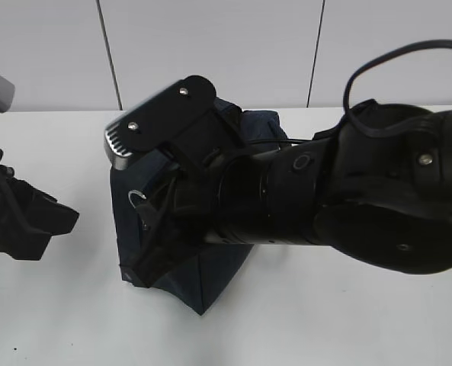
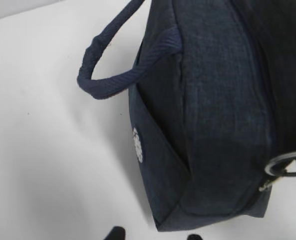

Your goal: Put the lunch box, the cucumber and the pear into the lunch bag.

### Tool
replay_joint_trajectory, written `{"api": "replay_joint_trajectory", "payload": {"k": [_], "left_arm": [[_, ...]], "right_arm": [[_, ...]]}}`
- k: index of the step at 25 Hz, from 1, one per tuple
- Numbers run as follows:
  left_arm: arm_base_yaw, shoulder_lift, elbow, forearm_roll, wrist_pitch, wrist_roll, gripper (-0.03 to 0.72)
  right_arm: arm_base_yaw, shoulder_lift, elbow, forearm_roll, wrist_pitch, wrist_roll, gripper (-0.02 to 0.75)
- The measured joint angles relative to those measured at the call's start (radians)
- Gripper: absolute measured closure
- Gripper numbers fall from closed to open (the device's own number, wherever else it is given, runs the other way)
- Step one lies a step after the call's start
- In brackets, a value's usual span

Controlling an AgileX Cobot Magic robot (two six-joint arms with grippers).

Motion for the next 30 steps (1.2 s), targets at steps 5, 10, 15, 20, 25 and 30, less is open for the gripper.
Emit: {"api": "replay_joint_trajectory", "payload": {"k": [5, 10, 15, 20, 25, 30], "left_arm": [[0.000, 0.061, 0.000, -0.214, -0.057, 0.358, 0.449], [0.000, 0.124, 0.000, -0.486, -0.055, 0.740, 0.442], [0.000, 0.160, 0.000, -0.596, -0.042, 0.922, 0.441], [0.000, 0.200, 0.000, -0.611, -0.039, 0.954, 0.445], [0.000, 0.245, 0.000, -0.676, -0.019, 0.992, 0.540], [0.000, 0.256, 0.000, -0.747, 0.003, 1.043, 0.695]], "right_arm": [[0.000, -0.004, 0.000, 0.000, 0.013, 0.000, 0.732], [0.000, -0.008, 0.000, 0.000, 0.041, 0.000, 0.732], [0.000, -0.008, 0.000, 0.000, 0.048, 0.000, 0.732], [0.000, -0.008, 0.000, 0.000, 0.050, 0.000, 0.732], [0.000, -0.008, 0.000, 0.002, 0.052, 0.000, 0.732], [0.000, -0.008, -0.002, 0.010, 0.052, 0.000, 0.732]]}}
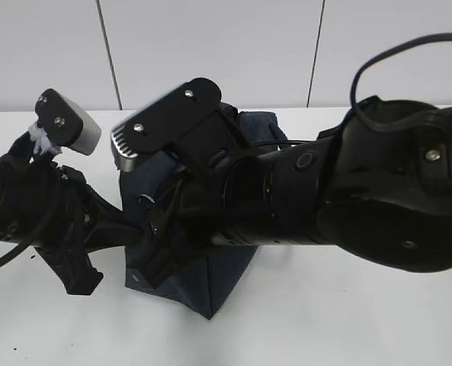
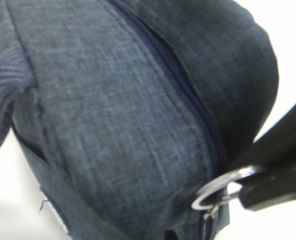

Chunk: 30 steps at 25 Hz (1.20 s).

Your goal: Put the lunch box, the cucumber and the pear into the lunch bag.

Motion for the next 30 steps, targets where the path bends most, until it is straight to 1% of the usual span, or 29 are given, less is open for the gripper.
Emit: {"api": "replay_joint_trajectory", "payload": {"k": [3, 8, 16, 20, 27, 30], "left_arm": [[0.000, 0.000, 0.000, -0.006, 0.000, 0.006, 0.704], [0.000, 0.000, 0.000, -0.008, 0.000, 0.009, 0.704], [0.001, 0.000, 0.049, -0.012, -0.012, -0.001, 0.706], [0.001, 0.000, 0.049, -0.013, -0.001, -0.019, 0.706], [0.001, 0.000, 0.073, -0.018, 0.004, -0.037, 0.707], [0.001, -0.004, 0.080, -0.021, 0.006, -0.048, 0.707]], "right_arm": [[0.000, 0.000, -0.020, 0.006, 0.012, 0.000, 0.732], [0.000, 0.000, -0.087, 0.000, 0.082, 0.000, 0.733], [-0.008, 0.000, -0.153, -0.029, 0.150, 0.000, 0.732], [-0.061, 0.000, -0.177, -0.035, 0.164, 0.000, 0.732], [-0.221, 0.000, -0.188, -0.037, 0.141, 0.000, 0.732], [-0.277, 0.031, -0.208, -0.037, 0.132, 0.000, 0.732]]}}
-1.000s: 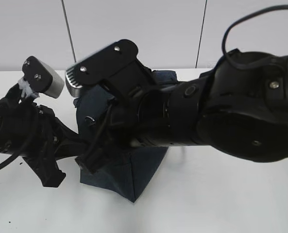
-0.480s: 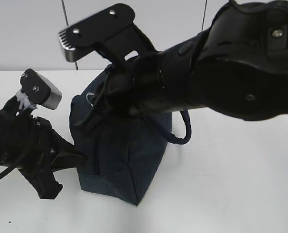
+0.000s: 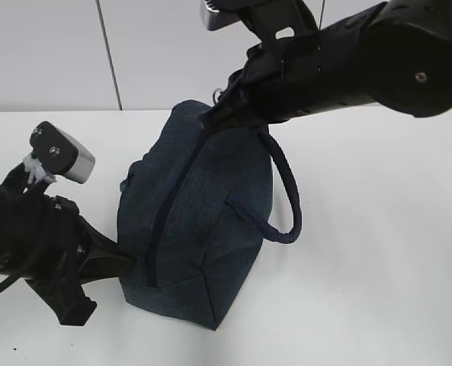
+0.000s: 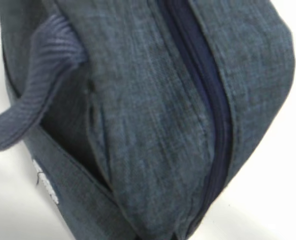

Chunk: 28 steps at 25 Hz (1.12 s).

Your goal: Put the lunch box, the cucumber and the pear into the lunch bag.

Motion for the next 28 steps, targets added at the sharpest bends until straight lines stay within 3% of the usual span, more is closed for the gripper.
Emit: {"api": "replay_joint_trajectory", "payload": {"k": [9, 20, 22, 28], "left_arm": [[0.000, -0.097, 0.030, 0.084, -0.042, -0.121, 0.707], [0.000, -0.108, 0.033, 0.107, -0.045, -0.170, 0.701], [0.000, -0.124, 0.033, 0.107, -0.041, -0.177, 0.665], [0.000, -0.250, 0.040, 0.123, -0.027, -0.205, 0.433]], "right_arm": [[-0.125, 0.129, -0.069, 0.006, -0.003, 0.000, 0.732], [-0.138, 0.129, -0.071, 0.014, 0.017, 0.000, 0.732], [-0.138, 0.129, -0.071, 0.014, 0.022, 0.000, 0.732], [-0.140, 0.131, -0.073, 0.014, 0.024, 0.000, 0.732]]}}
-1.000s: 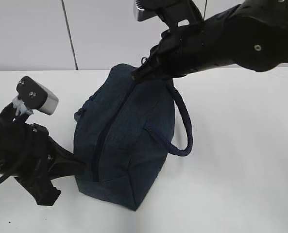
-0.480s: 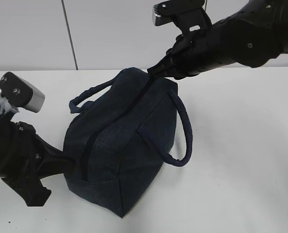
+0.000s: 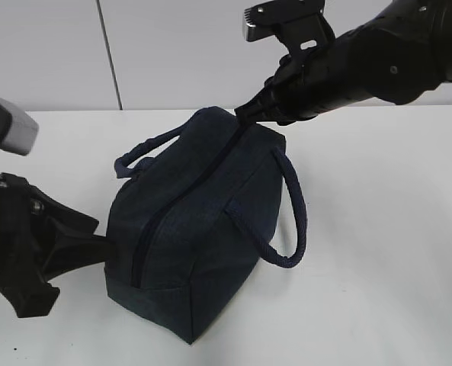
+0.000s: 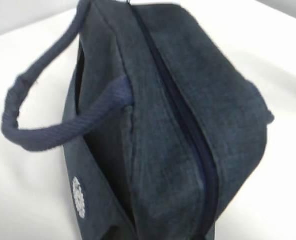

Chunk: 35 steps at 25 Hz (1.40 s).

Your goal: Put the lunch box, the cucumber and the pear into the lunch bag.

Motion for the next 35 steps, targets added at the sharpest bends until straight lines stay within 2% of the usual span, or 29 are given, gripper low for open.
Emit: {"api": "replay_joint_trajectory", "payload": {"k": [7, 16, 20, 29, 30, 32, 34, 35], "left_arm": [[0.000, -0.106, -0.039, -0.043, -0.108, -0.039, 0.400], [0.000, 0.271, -0.407, -0.092, 0.024, -0.043, 0.399], [0.000, 0.390, -0.512, -0.093, 0.094, -0.060, 0.399], [0.000, 0.492, -0.539, -0.087, 0.126, -0.069, 0.401], [-0.001, 0.499, -0.539, -0.085, 0.126, -0.071, 0.414], [-0.011, 0.513, -0.540, -0.081, 0.126, -0.072, 0.492], [-0.021, 0.524, -0.540, -0.078, 0.127, -0.073, 0.622], [-0.024, 0.530, -0.541, -0.077, 0.130, -0.073, 0.662]], "right_arm": [[0.000, 0.000, 0.000, 0.007, 0.002, 0.000, 0.732], [0.000, 0.000, 0.000, 0.015, 0.022, 0.000, 0.732], [0.000, 0.000, 0.000, 0.017, 0.031, 0.000, 0.732], [0.000, 0.000, 0.000, 0.019, 0.035, 0.000, 0.732], [0.000, 0.000, 0.000, 0.019, 0.035, 0.000, 0.732], [0.000, 0.000, -0.002, 0.019, 0.035, 0.000, 0.732], [0.000, 0.000, -0.004, 0.025, 0.035, 0.000, 0.732], [0.000, 0.000, -0.004, 0.027, 0.035, 0.000, 0.732]]}}
